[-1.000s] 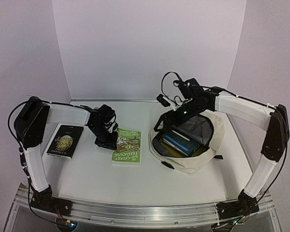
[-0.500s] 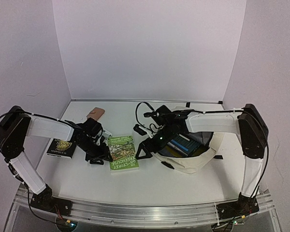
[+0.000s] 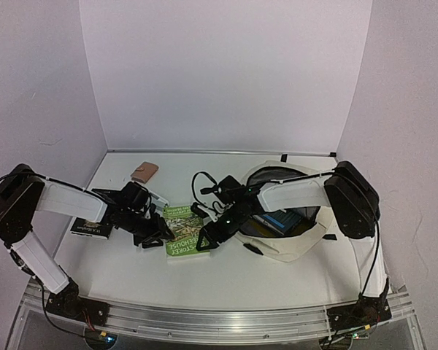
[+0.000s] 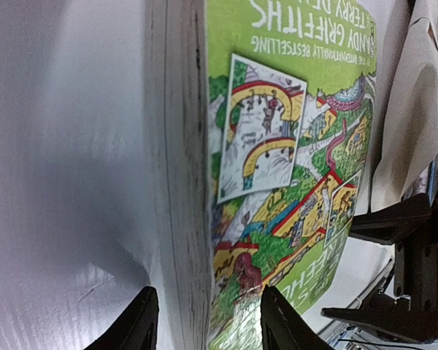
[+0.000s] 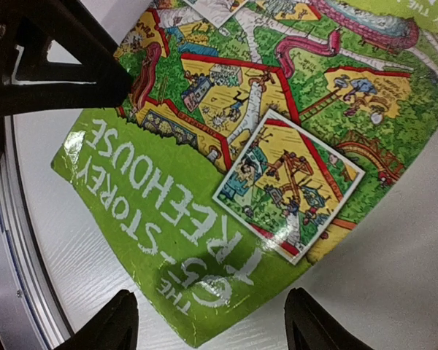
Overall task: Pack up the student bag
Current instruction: Pick up the book from the center of the board.
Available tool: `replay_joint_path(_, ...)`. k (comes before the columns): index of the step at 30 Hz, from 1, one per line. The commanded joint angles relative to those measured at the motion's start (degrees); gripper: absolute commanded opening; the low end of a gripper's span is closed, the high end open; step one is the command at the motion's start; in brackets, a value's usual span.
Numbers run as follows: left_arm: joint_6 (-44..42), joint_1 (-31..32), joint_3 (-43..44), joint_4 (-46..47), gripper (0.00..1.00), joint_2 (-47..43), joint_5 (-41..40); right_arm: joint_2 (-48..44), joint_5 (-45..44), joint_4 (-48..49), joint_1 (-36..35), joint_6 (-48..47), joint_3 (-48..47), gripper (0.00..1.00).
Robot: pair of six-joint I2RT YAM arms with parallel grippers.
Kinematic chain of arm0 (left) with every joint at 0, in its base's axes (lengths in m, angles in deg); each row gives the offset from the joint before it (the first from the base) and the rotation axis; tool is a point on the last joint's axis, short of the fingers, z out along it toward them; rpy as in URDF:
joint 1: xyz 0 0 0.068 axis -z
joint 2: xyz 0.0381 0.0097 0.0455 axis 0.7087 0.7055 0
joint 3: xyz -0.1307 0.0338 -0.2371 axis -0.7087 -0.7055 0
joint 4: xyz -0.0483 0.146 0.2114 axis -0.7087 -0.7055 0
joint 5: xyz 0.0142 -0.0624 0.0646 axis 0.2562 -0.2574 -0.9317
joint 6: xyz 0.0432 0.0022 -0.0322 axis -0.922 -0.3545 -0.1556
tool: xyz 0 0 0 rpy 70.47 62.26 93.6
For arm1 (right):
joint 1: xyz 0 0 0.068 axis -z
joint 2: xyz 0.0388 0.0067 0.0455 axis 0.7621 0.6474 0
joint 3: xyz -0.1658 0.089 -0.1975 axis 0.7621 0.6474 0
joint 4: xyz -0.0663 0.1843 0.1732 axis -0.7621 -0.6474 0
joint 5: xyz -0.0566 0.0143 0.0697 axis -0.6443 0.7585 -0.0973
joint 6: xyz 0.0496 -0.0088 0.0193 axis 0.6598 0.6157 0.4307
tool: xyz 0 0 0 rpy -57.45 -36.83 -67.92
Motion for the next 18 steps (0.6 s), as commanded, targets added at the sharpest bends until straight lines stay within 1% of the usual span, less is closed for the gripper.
replay_joint_path(1, 0.52, 0.48, 3.43, 6.37, 0.43, 3.28, 4.14, 1.76, -0.53, 1.73, -0.56, -0.48, -2.73, 0.63)
replay_joint_path(3, -0.06, 1.18, 4.53, 7.29, 0.36, 2.01, 4.69, 1.78, -0.16, 1.73, -0.56, -0.8, -2.94, 0.61)
replay_joint_path(7, -0.78, 2.35, 5.4, 8.54, 0.2, -3.9, 3.91, 1.51, 0.07, 1.7, -0.51, -0.92, -2.84, 0.59)
replay_joint_path(8, -0.84, 2.58, 5.24, 9.26, 0.17, -6.0, 3.54, 1.39, 0.14, 1.7, -0.56, -0.98, -2.78, 0.58)
replay_joint_path(10, -0.7, 2.68, 4.51, 10.06, 0.15, -8.58, 3.24, 1.31, 0.21, 1.65, -0.56, -1.07, -2.78, 0.58)
replay_joint_path(12, -0.59, 2.69, 3.62, 10.37, 0.14, -9.82, 2.92, 1.2, 0.17, 1.69, -0.53, -1.17, -2.89, 0.58)
replay_joint_path(14, -0.53, 2.69, 3.0, 10.22, 0.16, -8.51, 2.84, 1.33, 0.24, 1.7, -0.55, -1.18, -3.16, 0.57)
replay_joint_path(18, 0.2, 2.66, 3.5, 12.19, 0.27, -1.47, 4.0, 1.22, 0.35, 1.64, -0.54, -1.13, -3.27, 0.57)
